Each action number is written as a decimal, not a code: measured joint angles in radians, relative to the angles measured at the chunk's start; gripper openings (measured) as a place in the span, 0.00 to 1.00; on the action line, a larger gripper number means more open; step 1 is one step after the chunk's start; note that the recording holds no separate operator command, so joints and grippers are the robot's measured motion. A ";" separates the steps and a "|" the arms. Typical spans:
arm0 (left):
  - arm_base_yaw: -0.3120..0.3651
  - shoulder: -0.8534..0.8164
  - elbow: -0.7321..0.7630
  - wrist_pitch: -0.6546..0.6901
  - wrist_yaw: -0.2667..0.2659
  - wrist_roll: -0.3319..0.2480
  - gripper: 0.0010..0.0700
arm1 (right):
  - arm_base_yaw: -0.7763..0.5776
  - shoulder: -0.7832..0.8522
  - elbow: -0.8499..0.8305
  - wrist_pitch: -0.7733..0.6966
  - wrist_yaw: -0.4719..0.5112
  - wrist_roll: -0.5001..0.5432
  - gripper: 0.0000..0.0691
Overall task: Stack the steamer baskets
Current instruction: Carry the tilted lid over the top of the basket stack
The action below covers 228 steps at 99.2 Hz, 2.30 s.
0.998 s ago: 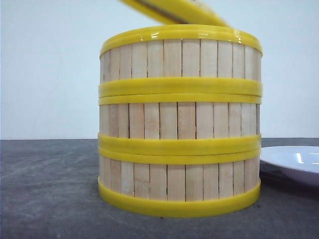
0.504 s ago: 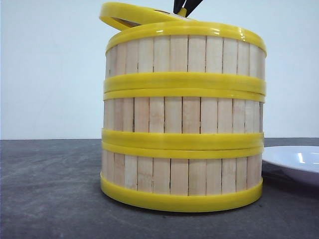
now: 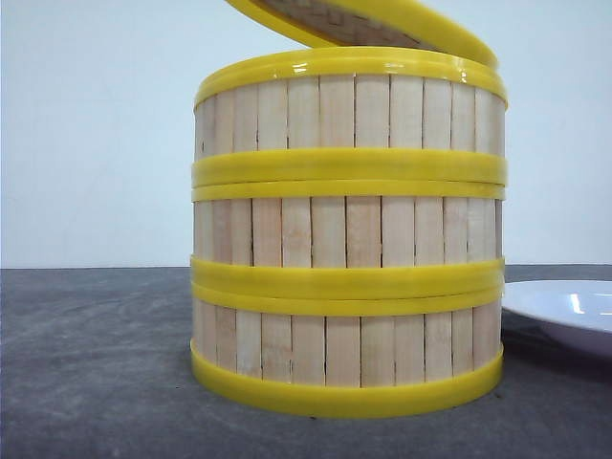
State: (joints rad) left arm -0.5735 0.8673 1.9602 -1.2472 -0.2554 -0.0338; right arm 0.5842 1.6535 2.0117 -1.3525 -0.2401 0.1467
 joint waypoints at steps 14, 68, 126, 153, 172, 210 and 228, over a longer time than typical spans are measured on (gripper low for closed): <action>0.000 0.000 0.000 0.001 0.000 0.000 0.65 | 0.013 0.000 -0.004 0.000 -0.022 0.000 0.07; 0.000 0.000 0.000 0.001 0.001 0.000 0.65 | 0.028 -0.002 -0.120 0.001 0.024 -0.008 0.07; 0.000 0.000 0.000 0.000 0.001 0.001 0.65 | 0.005 -0.002 0.033 -0.001 -0.031 0.005 0.07; 0.000 0.000 0.000 -0.002 0.001 0.001 0.65 | 0.010 -0.025 0.001 -0.001 0.014 0.006 0.07; 0.000 0.000 0.000 -0.002 0.001 0.001 0.65 | -0.021 -0.108 -0.075 -0.002 0.025 0.006 0.07; 0.000 0.000 0.000 0.002 0.001 0.008 0.65 | 0.011 -0.110 -0.159 -0.002 0.003 -0.009 0.07; 0.000 0.000 0.000 0.002 0.001 0.008 0.65 | 0.017 -0.093 -0.235 -0.002 0.001 -0.015 0.07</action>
State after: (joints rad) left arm -0.5735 0.8673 1.9602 -1.2457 -0.2546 -0.0257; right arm 0.6010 1.5608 1.7763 -1.3544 -0.2394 0.1314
